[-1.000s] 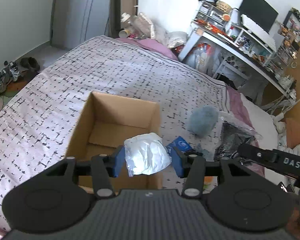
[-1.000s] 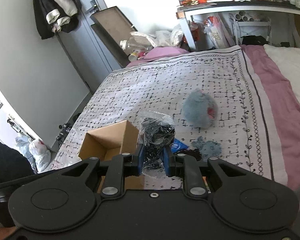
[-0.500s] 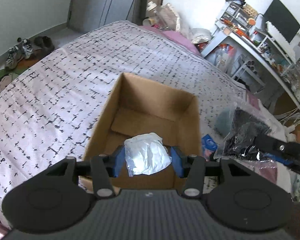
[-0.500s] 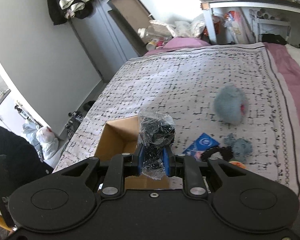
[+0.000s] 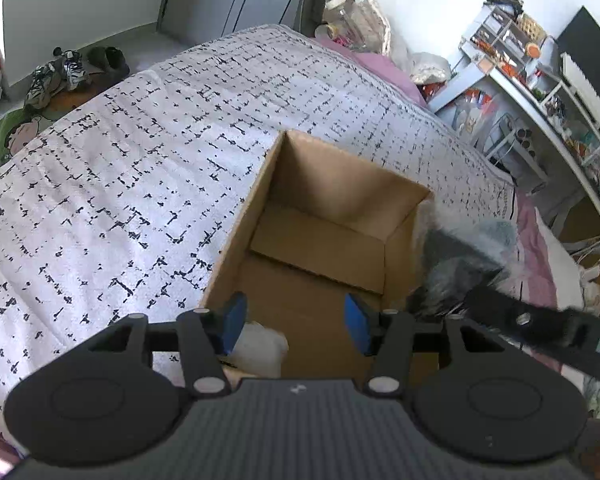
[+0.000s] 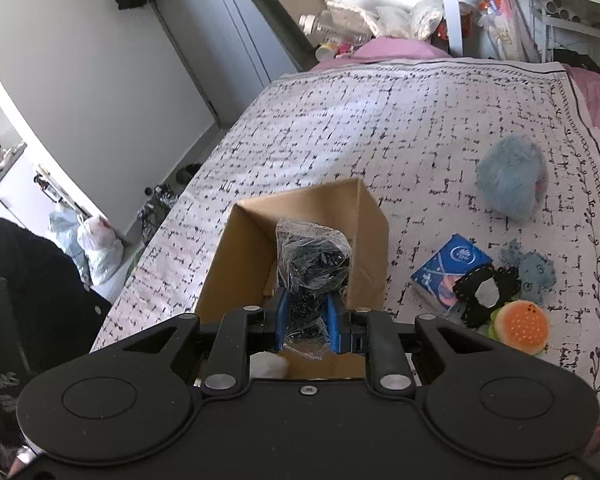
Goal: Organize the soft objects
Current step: 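Carry the tissue ball and black bag into the cardboard box with both tools, then open both tools to release the items in the box and withdraw, then grasp the burger plush with the right tool while the left tool grasps the black lace item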
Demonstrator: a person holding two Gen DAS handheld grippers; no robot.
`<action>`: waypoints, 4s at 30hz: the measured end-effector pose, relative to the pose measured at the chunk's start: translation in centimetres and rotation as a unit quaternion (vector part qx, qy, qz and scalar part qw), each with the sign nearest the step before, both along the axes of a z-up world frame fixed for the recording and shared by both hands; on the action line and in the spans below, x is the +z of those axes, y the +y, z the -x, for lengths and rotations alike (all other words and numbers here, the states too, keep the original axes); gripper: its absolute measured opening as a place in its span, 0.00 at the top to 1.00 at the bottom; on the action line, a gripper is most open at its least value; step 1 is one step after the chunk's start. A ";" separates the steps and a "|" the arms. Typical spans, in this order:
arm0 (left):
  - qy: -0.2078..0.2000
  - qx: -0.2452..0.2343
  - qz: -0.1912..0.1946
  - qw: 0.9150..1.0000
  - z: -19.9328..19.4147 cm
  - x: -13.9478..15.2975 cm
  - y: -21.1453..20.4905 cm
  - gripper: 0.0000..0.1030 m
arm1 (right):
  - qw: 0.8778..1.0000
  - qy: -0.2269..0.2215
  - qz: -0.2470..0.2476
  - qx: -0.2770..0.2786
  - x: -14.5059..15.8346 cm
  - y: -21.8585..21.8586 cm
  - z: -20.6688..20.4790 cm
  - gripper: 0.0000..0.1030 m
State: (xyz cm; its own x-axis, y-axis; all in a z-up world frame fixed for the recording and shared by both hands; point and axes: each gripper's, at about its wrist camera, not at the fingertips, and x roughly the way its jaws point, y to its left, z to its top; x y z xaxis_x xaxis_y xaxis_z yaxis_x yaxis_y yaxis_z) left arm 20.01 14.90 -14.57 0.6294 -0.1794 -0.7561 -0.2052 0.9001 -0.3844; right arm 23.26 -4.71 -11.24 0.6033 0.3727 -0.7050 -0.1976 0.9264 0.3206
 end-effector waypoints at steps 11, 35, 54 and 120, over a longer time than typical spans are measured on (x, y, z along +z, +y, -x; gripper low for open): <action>-0.029 0.019 0.020 0.999 1.3 1.5 1.6 0.48 | 0.999 0.034 0.005 0.020 -1.6 2.1 -0.8 0.80; -0.028 0.022 0.026 0.999 1.1 1.0 2.6 0.48 | 0.994 0.099 0.049 0.018 -2.9 2.0 -1.1 0.53; -0.052 -0.031 -0.018 0.998 1.8 4.2 -3.3 0.15 | 0.999 0.025 0.025 0.022 1.5 -5.7 2.6 0.02; 0.082 -0.098 -0.043 0.991 -8.7 -1.0 -20.6 0.36 | 0.966 0.158 -0.132 -0.154 -12.7 -19.1 -4.7 0.77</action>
State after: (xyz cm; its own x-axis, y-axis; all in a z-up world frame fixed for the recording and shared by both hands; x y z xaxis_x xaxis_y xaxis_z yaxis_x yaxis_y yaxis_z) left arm 28.67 -5.66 -15.60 0.4566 -0.2171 -0.8628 -0.0765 0.9566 -0.2812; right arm 28.00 -23.79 -23.90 0.4846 0.4024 -0.7767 0.2207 0.8029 0.5537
